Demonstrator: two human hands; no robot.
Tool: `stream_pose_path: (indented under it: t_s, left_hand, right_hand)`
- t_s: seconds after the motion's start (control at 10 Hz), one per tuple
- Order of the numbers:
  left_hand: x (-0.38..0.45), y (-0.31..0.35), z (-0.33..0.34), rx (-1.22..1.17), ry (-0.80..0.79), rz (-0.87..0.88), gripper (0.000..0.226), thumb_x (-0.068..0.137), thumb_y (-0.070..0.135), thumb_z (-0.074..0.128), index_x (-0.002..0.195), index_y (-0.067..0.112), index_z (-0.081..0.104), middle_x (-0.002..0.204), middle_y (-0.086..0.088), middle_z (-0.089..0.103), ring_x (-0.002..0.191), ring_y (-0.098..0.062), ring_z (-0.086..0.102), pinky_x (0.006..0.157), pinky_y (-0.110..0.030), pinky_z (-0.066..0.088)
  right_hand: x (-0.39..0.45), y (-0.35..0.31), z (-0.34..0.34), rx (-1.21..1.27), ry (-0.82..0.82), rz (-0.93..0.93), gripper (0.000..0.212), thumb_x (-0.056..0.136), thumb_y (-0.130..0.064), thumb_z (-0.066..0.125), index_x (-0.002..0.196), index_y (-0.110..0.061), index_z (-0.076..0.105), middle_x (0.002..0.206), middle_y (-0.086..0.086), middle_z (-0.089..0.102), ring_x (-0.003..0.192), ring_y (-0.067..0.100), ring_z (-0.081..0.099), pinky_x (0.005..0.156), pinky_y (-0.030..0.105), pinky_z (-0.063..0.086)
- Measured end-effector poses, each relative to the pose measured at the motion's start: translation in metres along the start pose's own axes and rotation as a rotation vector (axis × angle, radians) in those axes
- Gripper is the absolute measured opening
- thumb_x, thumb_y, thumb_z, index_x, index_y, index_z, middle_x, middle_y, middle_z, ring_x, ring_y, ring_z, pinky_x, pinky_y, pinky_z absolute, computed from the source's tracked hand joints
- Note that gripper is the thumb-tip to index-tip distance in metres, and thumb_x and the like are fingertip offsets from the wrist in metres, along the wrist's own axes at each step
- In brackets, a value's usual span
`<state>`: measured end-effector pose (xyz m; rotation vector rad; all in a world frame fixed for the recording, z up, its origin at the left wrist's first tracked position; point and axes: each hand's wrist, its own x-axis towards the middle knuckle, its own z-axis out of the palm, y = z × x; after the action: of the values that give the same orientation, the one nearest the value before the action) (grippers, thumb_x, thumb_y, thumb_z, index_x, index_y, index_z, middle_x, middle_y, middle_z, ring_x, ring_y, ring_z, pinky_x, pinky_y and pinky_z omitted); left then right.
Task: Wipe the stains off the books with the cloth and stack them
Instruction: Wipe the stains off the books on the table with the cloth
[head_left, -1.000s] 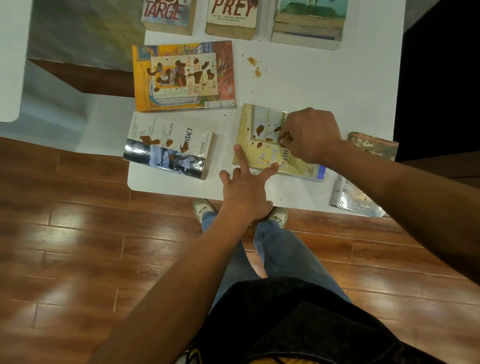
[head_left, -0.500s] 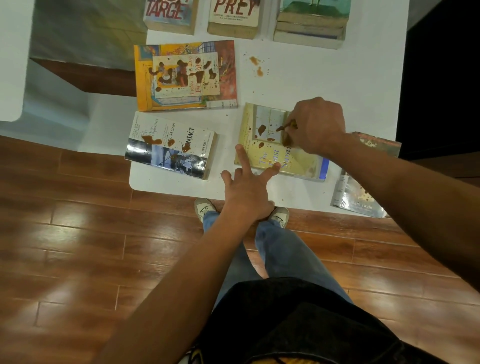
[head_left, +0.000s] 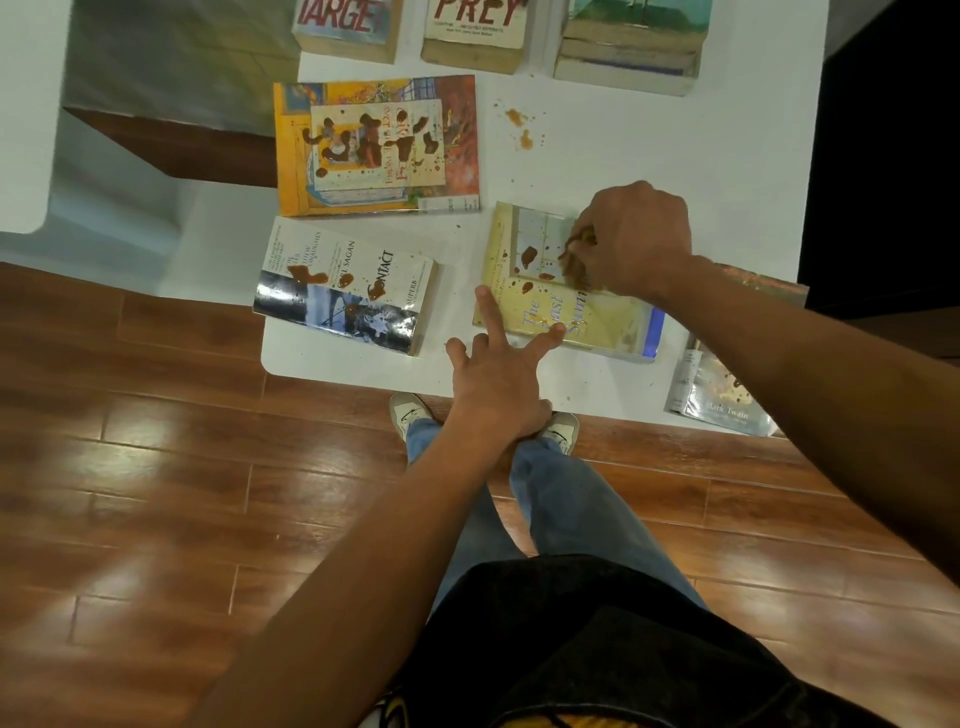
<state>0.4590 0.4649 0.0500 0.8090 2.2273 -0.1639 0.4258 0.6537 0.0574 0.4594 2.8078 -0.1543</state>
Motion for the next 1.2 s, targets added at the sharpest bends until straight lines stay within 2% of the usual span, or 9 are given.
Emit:
stream_pose_path:
  t_s: [0.1,0.3,0.4,0.5,0.7,0.8,0.9,1.2]
  left_hand:
    - [0.0002,0.0003,0.0007,0.002,-0.002,0.001,0.088,0.091,0.044,0.064,0.153,0.054,0.002,0.153,-0.031,-0.036,0.136,-0.034,0.037,0.112,-0.055,0.019]
    - [0.0000,-0.0003,0.0003,0.000,-0.002,0.006,0.089,0.092,0.045,0.064,0.153,0.054,0.001,0.153,-0.030,-0.037,0.138,-0.035,0.036,0.113,-0.055,0.019]
    - [0.0002,-0.0002,0.0008,0.005,-0.006,0.008,0.088,0.092,0.046,0.063,0.153,0.054,0.000,0.153,-0.030,-0.038,0.138,-0.034,0.036,0.113,-0.055,0.018]
    - [0.0005,-0.0005,0.0012,0.003,-0.005,0.005,0.088,0.092,0.047,0.063,0.153,0.054,0.000,0.153,-0.030,-0.038,0.138,-0.035,0.036,0.113,-0.055,0.019]
    - [0.0005,-0.0002,0.0006,0.007,-0.009,0.005,0.088,0.092,0.047,0.063,0.153,0.054,-0.001,0.153,-0.030,-0.038,0.138,-0.035,0.036,0.112,-0.055,0.018]
    - [0.0011,-0.0001,0.0002,0.004,-0.009,0.000,0.089,0.092,0.046,0.063,0.153,0.054,-0.001,0.153,-0.030,-0.038,0.138,-0.035,0.036,0.113,-0.055,0.018]
    - [-0.0001,-0.0004,0.0012,0.004,-0.012,0.002,0.088,0.092,0.047,0.063,0.153,0.054,0.000,0.153,-0.030,-0.038,0.137,-0.035,0.036,0.113,-0.056,0.018]
    - [0.0002,-0.0005,0.0011,-0.006,-0.014,0.005,0.089,0.091,0.048,0.064,0.153,0.055,0.000,0.152,-0.029,-0.039,0.138,-0.036,0.036,0.113,-0.055,0.017]
  right_hand:
    - [-0.0081,-0.0056,0.0034,0.006,-0.040,-0.091,0.020,0.090,-0.030,0.059,0.098,-0.025,0.077,0.091,0.001,0.073,0.085,0.028,0.066,0.064,0.030,0.041]
    - [-0.0006,-0.0005,-0.0018,0.004,-0.007,-0.015,0.020,0.091,-0.032,0.060,0.100,-0.028,0.077,0.095,0.002,0.073,0.088,0.028,0.066,0.068,0.031,0.045]
    - [-0.0053,-0.0055,-0.0006,0.007,-0.064,-0.108,0.019,0.089,-0.031,0.062,0.099,-0.028,0.078,0.094,0.000,0.074,0.087,0.028,0.067,0.068,0.030,0.044]
    - [-0.0006,-0.0033,-0.0030,-0.008,-0.026,-0.043,0.020,0.091,-0.033,0.061,0.101,-0.026,0.077,0.098,0.003,0.073,0.089,0.028,0.066,0.069,0.031,0.044]
    - [-0.0086,-0.0056,0.0009,-0.019,-0.060,-0.105,0.020,0.090,-0.032,0.061,0.099,-0.025,0.077,0.093,0.003,0.072,0.086,0.030,0.066,0.066,0.030,0.042]
    - [-0.0029,-0.0043,0.0004,-0.016,-0.017,-0.024,0.020,0.090,-0.031,0.059,0.096,-0.023,0.077,0.091,0.004,0.072,0.085,0.029,0.065,0.065,0.030,0.042]
    - [-0.0077,-0.0100,0.0010,-0.046,-0.070,-0.118,0.020,0.090,-0.029,0.059,0.096,-0.023,0.076,0.090,0.004,0.072,0.082,0.029,0.065,0.067,0.031,0.047]
    - [-0.0059,-0.0072,0.0031,-0.070,-0.057,-0.111,0.021,0.089,-0.030,0.058,0.091,-0.020,0.076,0.085,0.005,0.070,0.076,0.030,0.064,0.062,0.029,0.041]
